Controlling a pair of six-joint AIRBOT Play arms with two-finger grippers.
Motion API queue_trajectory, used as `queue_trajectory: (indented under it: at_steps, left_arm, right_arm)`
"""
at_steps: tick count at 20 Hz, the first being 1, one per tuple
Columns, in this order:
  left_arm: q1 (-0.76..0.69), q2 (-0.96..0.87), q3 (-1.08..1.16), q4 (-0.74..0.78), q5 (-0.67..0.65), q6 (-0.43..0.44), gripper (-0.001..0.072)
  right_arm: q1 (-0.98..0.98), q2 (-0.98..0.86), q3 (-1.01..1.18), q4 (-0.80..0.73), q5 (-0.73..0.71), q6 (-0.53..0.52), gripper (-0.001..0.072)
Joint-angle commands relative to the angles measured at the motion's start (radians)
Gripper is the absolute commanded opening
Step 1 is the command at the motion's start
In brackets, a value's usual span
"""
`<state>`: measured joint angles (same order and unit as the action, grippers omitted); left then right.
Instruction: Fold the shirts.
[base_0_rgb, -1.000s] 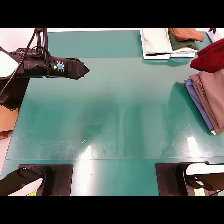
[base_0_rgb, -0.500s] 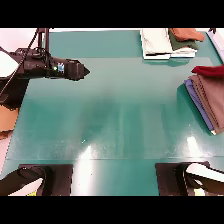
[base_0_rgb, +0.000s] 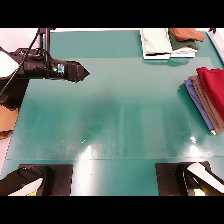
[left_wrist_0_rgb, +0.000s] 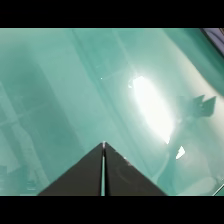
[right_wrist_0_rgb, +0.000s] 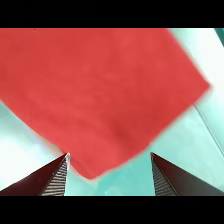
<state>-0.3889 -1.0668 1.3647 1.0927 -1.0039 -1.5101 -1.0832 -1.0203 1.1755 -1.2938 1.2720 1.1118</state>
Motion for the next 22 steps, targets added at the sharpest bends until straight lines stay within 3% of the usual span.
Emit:
queue_trajectory:
  at_steps: [1,4,7,15,16,18,19,22]
  left_arm:
    - [0.000,0.000,0.000,0.000,-0.001,0.001,0.0027]
    - [0.000,0.000,0.000,-0.001,-0.001,0.000,0.0028]
    - [0.000,0.000,0.000,0.000,0.010,0.000,0.0028]
    - [0.000,0.000,0.000,0.022,0.016,0.000,0.0027]
    - [0.000,0.000,0.000,0.022,0.026,0.000,0.0028]
    - [0.000,0.000,0.000,0.022,0.046,0.000,0.0028]
    - [0.000,0.000,0.000,0.022,0.056,0.000,0.0028]
    - [0.000,0.000,0.000,0.022,0.091,0.000,0.0028]
  right_arm:
    - [-0.049,0.031,0.016,0.005,0.001,0.052,0.0593]
    - [0.035,0.030,0.105,0.204,-0.035,0.051,0.0593]
    - [0.260,0.031,0.160,0.336,-0.053,0.052,0.0592]
    - [0.946,0.031,0.163,0.348,-0.104,0.050,0.0579]
    - [1.003,0.031,0.163,0.348,-0.119,0.050,0.0461]
    - [1.087,0.031,0.163,0.349,-0.144,0.047,0.0087]
    - [1.116,0.031,0.163,0.349,-0.152,0.047,0.0020]
    - [1.164,0.031,0.163,0.349,-0.153,0.047,0.0021]
